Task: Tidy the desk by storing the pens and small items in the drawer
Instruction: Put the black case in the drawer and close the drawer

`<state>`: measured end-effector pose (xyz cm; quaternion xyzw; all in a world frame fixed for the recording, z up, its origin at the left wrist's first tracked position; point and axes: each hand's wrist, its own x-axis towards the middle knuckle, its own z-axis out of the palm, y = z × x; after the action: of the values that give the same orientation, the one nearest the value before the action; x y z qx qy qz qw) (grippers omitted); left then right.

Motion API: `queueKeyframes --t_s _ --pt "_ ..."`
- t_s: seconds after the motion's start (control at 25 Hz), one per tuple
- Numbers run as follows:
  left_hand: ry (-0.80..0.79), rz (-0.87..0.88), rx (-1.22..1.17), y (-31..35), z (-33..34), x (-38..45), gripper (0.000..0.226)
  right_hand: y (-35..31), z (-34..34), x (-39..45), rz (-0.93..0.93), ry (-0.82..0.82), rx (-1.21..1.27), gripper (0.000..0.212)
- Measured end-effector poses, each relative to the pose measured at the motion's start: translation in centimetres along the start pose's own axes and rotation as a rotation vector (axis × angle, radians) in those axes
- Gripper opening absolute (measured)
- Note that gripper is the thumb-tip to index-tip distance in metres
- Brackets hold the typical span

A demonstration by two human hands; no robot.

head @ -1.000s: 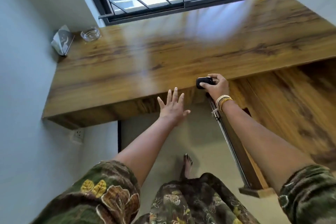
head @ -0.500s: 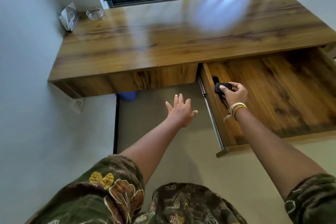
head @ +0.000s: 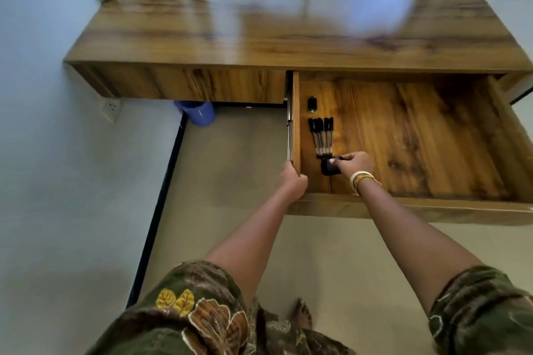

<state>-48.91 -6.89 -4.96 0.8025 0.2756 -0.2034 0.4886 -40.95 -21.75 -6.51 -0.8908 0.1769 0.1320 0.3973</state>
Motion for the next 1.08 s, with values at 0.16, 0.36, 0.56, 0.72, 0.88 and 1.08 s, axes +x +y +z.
queueKeyframes --t_s 0.16,0.36,0.56,0.72,0.88,1.08 --pt "0.11 0.015 0.046 -1.1 1.3 -0.2 0.054 2.1 -0.5 0.3 0.074 -0.039 0.067 0.04" --pt "0.266 0.074 0.073 -1.7 1.9 -0.1 0.05 2.2 -0.1 1.0 0.131 -0.141 0.14 0.038" --pt "0.355 0.087 0.16 -1.9 2.5 0.3 0.044 2.2 0.8 1.8 0.213 -0.249 0.195 0.031" --pt "0.391 0.107 0.219 -2.1 2.7 0.2 0.034 2.3 1.3 2.2 0.176 -0.247 0.144 0.035" --pt "0.429 0.122 0.293 -1.7 2.7 -0.3 0.03 1.6 0.6 1.4 0.092 -0.148 0.02 0.036" --pt "0.447 0.18 0.535 -2.7 3.4 -2.7 0.046 2.7 -1.0 -2.9 -0.317 -0.052 -0.426 0.041"
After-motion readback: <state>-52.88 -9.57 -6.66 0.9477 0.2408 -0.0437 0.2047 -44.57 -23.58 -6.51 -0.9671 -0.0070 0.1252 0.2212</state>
